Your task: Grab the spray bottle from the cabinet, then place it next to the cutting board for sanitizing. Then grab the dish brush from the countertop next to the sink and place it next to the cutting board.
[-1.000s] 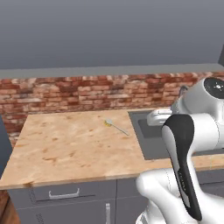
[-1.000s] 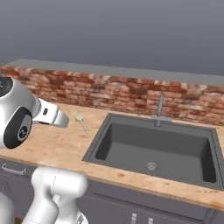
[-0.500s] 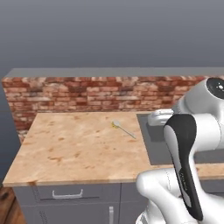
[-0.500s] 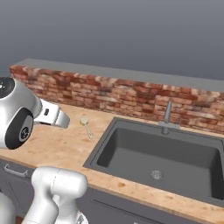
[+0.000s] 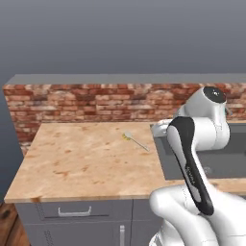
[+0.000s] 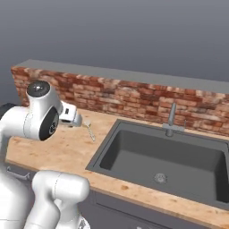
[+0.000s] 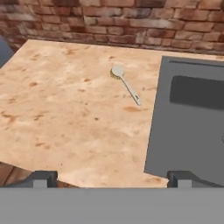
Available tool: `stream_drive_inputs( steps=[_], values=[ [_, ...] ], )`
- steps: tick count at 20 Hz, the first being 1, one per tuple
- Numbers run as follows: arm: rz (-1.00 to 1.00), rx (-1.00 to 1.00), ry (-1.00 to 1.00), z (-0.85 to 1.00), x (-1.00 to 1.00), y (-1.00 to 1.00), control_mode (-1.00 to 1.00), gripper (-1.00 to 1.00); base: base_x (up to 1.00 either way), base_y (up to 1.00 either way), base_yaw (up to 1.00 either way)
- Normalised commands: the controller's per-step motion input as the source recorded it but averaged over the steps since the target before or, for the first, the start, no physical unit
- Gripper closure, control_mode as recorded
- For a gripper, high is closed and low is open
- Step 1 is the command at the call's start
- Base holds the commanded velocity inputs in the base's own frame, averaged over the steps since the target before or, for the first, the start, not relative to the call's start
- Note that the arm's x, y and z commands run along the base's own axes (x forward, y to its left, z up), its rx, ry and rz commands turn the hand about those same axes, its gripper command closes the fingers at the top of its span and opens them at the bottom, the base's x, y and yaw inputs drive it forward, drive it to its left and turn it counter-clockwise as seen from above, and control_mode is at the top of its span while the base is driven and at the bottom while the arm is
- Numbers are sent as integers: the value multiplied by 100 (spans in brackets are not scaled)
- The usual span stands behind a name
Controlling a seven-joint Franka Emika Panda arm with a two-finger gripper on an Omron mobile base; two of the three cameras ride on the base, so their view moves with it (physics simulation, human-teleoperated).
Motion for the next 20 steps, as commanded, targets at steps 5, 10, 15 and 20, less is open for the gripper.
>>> stream_drive_inputs(
  steps=[5, 10, 15, 20],
  values=[
    [14, 0, 12, -70, 100, 1, -100, -100, 0, 0, 0],
    [10, 0, 11, -54, 100, 0, -100, -100, 0, 0, 0],
    [7, -4, 12, -40, 100, 15, -100, -100, 0, 0, 0],
    [6, -5, 10, -19, 89, 16, -100, -100, 0, 0, 0]
  ],
)
